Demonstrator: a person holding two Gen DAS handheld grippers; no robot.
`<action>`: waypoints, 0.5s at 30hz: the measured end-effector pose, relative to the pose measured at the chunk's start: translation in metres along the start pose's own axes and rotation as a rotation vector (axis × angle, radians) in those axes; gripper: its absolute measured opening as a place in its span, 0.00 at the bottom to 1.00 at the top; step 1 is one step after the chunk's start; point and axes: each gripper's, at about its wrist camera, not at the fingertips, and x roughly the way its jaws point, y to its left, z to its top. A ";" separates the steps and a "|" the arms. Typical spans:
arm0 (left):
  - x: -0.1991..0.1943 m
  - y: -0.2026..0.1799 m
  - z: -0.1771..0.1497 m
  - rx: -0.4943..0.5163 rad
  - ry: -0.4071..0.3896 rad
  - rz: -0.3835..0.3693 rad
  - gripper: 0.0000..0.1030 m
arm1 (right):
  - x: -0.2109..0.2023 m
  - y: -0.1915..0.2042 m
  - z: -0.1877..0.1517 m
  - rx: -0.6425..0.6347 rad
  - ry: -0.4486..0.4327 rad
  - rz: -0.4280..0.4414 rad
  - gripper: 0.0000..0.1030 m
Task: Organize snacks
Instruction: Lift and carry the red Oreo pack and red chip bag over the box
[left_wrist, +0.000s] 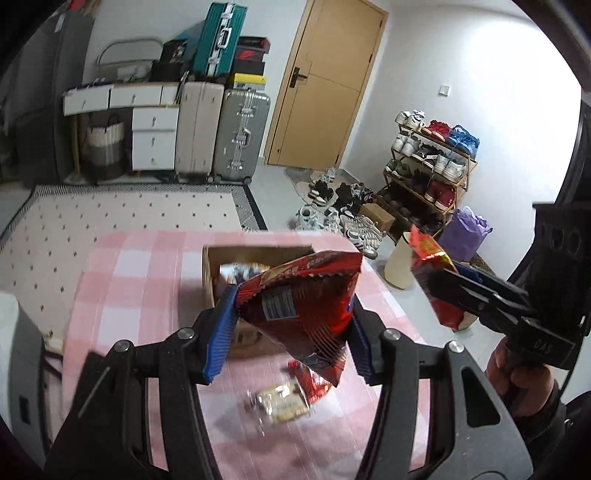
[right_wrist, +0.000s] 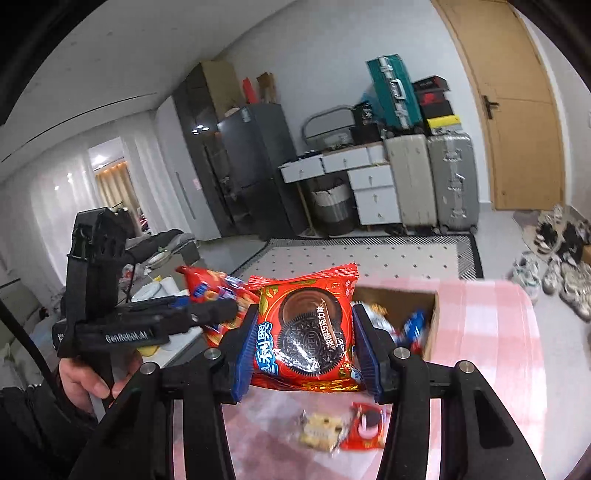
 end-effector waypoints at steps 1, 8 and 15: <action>0.001 -0.003 0.008 0.012 -0.003 0.006 0.50 | 0.002 0.001 0.007 -0.011 -0.003 0.006 0.47; 0.019 -0.018 0.064 0.041 -0.007 0.014 0.50 | 0.018 -0.012 0.058 0.013 -0.027 0.021 0.47; 0.064 -0.005 0.100 0.023 0.028 0.025 0.51 | 0.050 -0.042 0.095 0.032 -0.017 -0.017 0.47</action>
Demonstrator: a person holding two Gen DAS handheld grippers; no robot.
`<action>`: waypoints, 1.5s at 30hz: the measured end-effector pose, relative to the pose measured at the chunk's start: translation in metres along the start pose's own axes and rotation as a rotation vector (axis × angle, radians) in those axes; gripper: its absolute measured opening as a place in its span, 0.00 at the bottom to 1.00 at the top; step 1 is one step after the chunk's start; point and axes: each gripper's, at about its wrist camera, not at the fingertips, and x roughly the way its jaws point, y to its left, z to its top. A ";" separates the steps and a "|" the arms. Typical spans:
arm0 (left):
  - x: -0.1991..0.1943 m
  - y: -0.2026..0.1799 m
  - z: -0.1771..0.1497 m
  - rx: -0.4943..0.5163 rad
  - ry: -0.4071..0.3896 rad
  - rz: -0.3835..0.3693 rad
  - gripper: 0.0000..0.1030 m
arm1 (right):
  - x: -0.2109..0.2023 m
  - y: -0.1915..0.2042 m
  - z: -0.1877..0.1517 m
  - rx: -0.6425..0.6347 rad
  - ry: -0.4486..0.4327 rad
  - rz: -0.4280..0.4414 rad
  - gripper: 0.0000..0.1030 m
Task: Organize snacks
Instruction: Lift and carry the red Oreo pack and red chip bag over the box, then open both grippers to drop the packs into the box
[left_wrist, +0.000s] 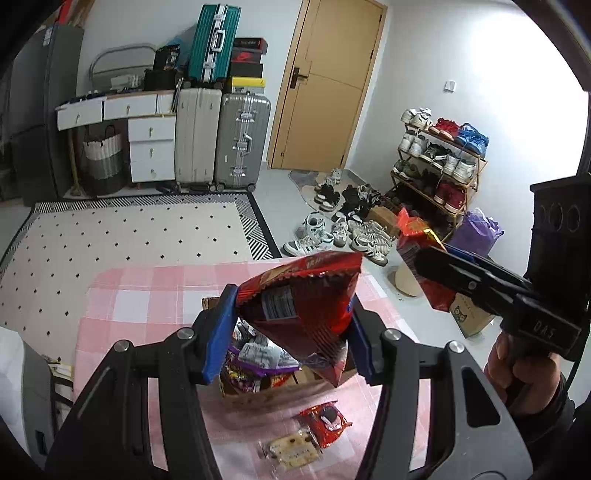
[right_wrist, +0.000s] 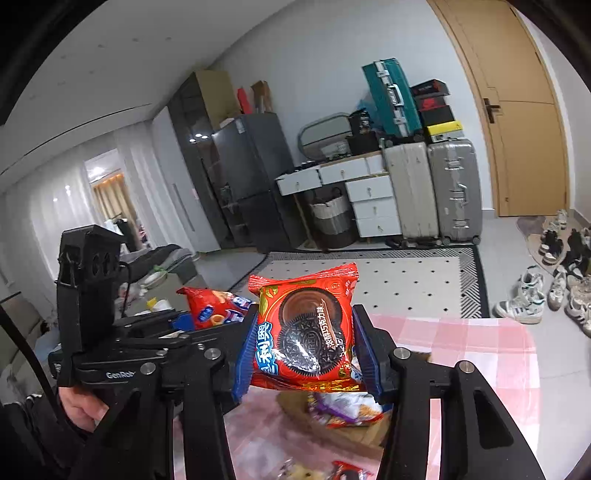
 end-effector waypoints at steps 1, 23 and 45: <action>0.006 0.004 0.003 -0.009 0.000 0.006 0.51 | 0.007 -0.004 0.003 -0.015 0.010 -0.012 0.47; 0.177 0.040 -0.030 -0.034 0.163 0.007 0.51 | 0.125 -0.077 -0.064 0.007 0.185 -0.052 0.47; 0.081 0.050 -0.061 -0.074 0.058 0.060 0.77 | 0.030 -0.037 -0.069 -0.057 0.004 -0.090 0.75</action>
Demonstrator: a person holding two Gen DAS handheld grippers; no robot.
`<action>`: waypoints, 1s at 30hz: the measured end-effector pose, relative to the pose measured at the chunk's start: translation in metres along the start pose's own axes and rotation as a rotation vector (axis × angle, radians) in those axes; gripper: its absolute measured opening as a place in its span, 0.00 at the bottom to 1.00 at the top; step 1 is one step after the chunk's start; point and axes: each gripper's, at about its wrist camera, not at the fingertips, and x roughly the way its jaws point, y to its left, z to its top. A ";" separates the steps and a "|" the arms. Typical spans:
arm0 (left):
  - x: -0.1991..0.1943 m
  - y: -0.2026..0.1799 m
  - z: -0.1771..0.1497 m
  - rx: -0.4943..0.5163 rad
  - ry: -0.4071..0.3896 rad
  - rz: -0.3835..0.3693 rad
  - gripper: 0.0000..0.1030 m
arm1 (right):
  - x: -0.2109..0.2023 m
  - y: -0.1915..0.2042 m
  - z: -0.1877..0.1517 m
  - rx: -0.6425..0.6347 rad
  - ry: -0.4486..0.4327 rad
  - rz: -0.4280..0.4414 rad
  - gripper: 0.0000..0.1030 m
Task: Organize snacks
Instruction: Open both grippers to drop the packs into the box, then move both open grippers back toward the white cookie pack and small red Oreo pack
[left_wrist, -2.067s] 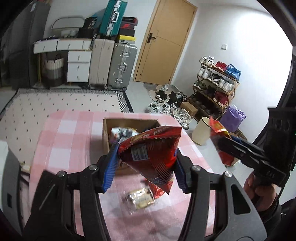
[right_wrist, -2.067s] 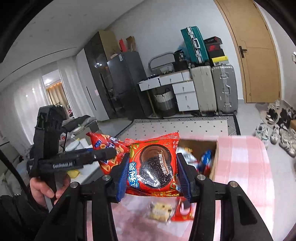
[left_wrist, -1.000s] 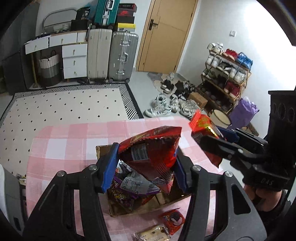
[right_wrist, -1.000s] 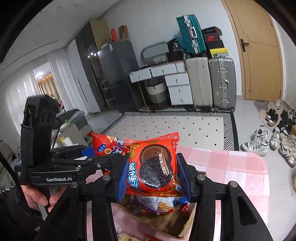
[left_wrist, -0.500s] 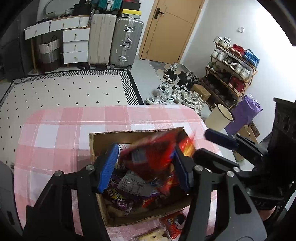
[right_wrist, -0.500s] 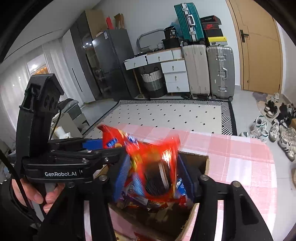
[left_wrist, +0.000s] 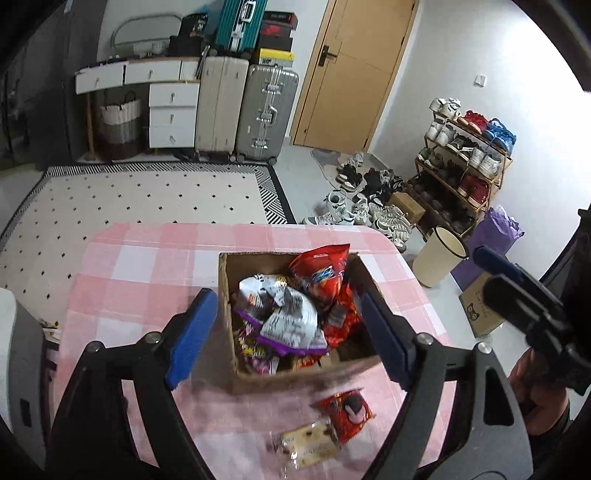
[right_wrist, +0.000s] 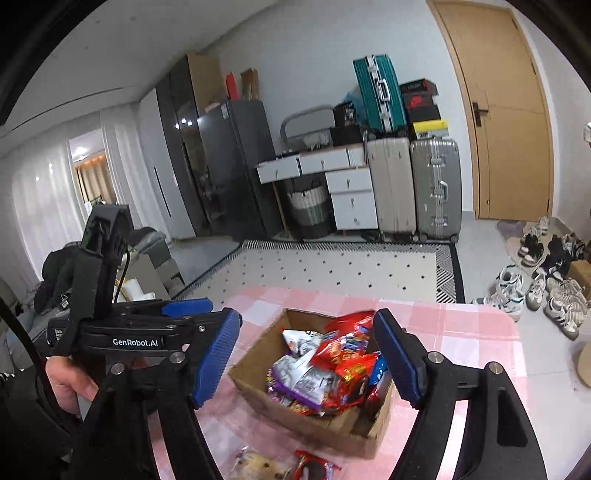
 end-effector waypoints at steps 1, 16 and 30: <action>-0.009 -0.001 -0.005 0.007 -0.009 0.000 0.79 | -0.011 0.004 -0.003 -0.006 -0.014 -0.004 0.79; -0.109 0.007 -0.092 -0.027 -0.143 0.026 0.86 | -0.114 0.048 -0.068 -0.030 -0.127 -0.044 0.94; -0.103 0.013 -0.158 -0.044 -0.159 0.106 0.99 | -0.104 0.047 -0.131 0.042 -0.069 -0.034 0.98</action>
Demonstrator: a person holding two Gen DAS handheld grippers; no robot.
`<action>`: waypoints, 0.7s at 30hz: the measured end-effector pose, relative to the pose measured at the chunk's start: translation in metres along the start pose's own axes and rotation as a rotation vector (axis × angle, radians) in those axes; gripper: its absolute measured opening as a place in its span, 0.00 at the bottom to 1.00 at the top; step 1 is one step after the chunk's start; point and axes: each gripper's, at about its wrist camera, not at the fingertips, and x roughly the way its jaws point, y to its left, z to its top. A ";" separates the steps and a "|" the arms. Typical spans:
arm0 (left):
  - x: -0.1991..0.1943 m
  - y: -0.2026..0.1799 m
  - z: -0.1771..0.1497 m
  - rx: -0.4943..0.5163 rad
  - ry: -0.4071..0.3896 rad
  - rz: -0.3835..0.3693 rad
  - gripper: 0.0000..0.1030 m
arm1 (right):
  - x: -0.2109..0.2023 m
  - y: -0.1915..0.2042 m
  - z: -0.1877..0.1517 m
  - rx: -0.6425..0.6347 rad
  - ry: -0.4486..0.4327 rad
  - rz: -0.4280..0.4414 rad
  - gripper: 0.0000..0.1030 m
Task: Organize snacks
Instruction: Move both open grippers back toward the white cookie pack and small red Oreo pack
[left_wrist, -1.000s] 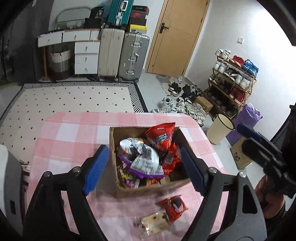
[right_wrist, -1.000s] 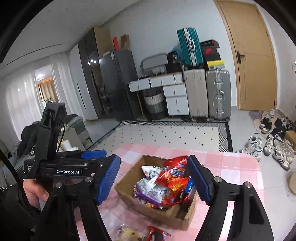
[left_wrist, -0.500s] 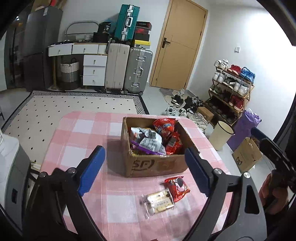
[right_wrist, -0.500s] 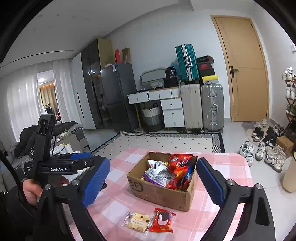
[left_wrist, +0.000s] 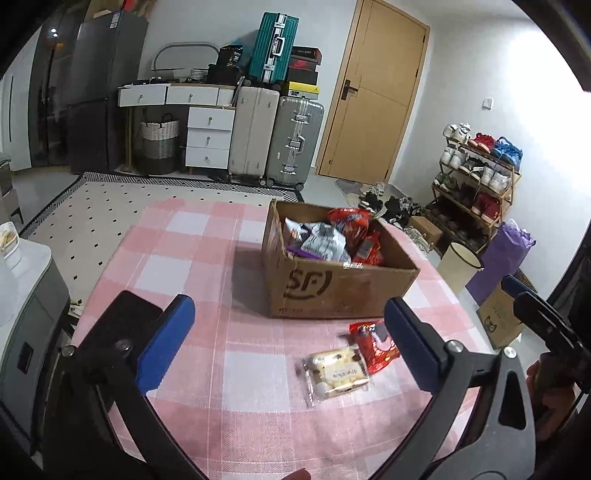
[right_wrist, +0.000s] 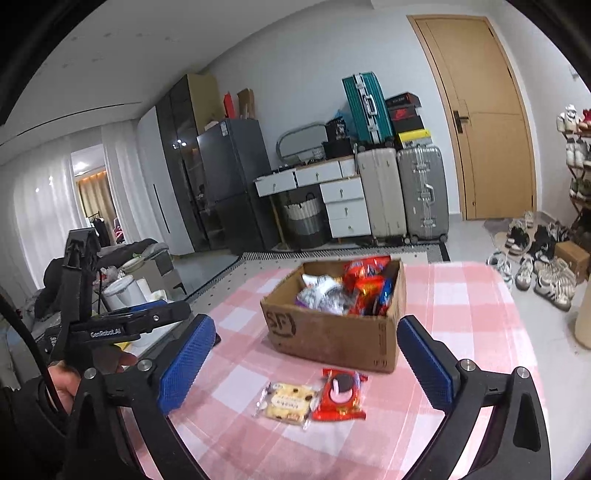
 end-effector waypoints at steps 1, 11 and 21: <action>0.001 0.000 -0.004 0.002 -0.002 0.002 0.99 | 0.003 0.000 -0.003 0.002 0.005 -0.004 0.98; 0.034 -0.005 -0.037 0.002 0.048 0.026 0.99 | 0.028 -0.023 -0.046 0.066 0.078 -0.028 0.98; 0.053 -0.005 -0.052 0.013 0.082 0.027 0.99 | 0.041 -0.030 -0.055 0.072 0.118 -0.039 0.98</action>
